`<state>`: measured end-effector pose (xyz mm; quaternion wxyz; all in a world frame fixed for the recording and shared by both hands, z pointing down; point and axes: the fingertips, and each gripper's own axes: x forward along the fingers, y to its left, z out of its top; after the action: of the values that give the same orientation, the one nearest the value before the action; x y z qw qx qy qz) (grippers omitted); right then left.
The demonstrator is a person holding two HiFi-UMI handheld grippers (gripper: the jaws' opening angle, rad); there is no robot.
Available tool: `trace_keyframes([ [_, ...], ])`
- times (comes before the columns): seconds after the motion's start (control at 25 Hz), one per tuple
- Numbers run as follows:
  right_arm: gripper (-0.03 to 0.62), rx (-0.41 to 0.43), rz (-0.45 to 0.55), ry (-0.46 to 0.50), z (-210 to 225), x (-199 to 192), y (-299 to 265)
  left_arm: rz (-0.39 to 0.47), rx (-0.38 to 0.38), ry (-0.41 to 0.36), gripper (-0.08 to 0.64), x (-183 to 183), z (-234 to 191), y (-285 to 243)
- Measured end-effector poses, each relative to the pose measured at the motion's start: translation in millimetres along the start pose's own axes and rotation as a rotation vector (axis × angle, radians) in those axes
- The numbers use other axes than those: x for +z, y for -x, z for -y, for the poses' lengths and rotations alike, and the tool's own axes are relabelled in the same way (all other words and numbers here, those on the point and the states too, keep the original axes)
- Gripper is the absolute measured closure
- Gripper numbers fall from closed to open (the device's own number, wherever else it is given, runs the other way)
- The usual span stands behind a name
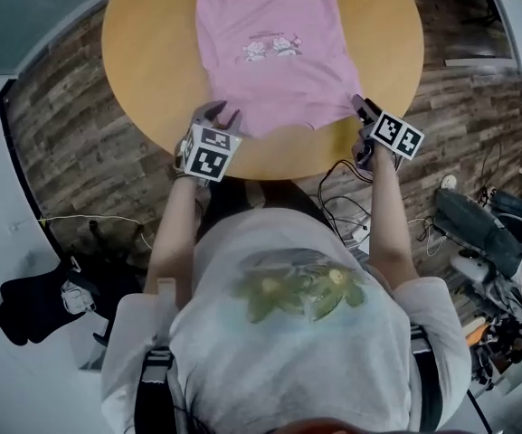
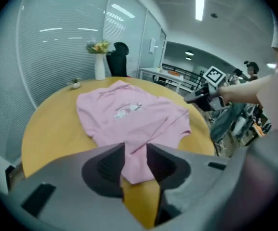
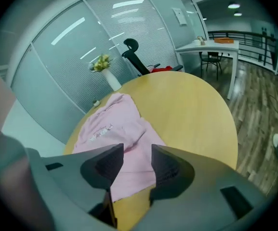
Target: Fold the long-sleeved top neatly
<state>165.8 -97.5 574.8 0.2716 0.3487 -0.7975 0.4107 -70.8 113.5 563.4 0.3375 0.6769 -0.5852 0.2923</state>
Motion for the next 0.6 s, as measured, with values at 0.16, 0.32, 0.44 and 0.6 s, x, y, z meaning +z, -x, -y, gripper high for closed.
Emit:
trace_keyframes([
  [0.16,0.419,0.021,0.010,-0.035,-5,6,-14,-0.102,0.036,0.063,0.367,-23,-32,-10],
  [0.32,0.419,-0.010,-0.037,-0.129,-6,14,-49,-0.047,0.024,0.165,0.367,-14,-48,-17],
  [0.44,0.419,-0.030,-0.078,-0.164,-8,15,-68,-0.032,-0.015,0.165,0.367,-6,-56,-20],
  [0.6,0.517,-0.049,-0.074,-0.105,-17,18,-62,-0.019,-0.089,0.089,0.501,-4,-45,-12],
])
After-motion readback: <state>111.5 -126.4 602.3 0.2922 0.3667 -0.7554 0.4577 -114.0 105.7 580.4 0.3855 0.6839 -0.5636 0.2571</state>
